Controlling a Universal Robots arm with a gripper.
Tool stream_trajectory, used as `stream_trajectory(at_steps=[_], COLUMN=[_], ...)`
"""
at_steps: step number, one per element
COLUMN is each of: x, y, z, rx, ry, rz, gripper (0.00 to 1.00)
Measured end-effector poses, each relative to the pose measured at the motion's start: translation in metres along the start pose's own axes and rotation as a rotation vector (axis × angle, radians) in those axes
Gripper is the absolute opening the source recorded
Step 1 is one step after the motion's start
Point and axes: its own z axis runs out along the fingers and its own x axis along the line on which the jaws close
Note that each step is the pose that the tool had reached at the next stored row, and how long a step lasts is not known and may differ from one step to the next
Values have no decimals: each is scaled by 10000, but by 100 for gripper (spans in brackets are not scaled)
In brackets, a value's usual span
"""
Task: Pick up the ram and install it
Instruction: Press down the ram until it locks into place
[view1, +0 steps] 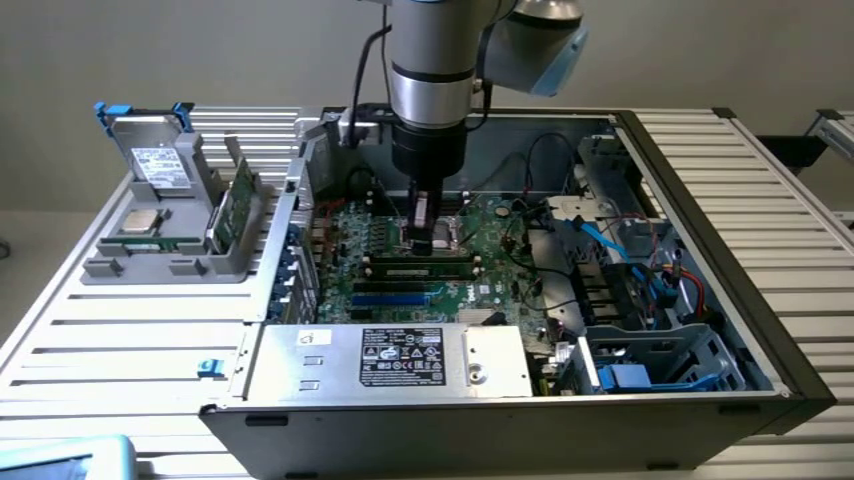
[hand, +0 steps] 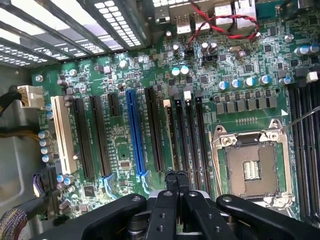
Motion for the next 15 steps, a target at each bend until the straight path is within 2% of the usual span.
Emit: stream_trajectory(at_steps=[12, 13, 15], x=[-1, -2, -2], y=[0, 0, 0], z=[11, 15, 15], rx=[-166, -236, -236], ry=[-55, -73, -73], rz=[1659, 2344, 2344], gripper=[11, 11, 11])
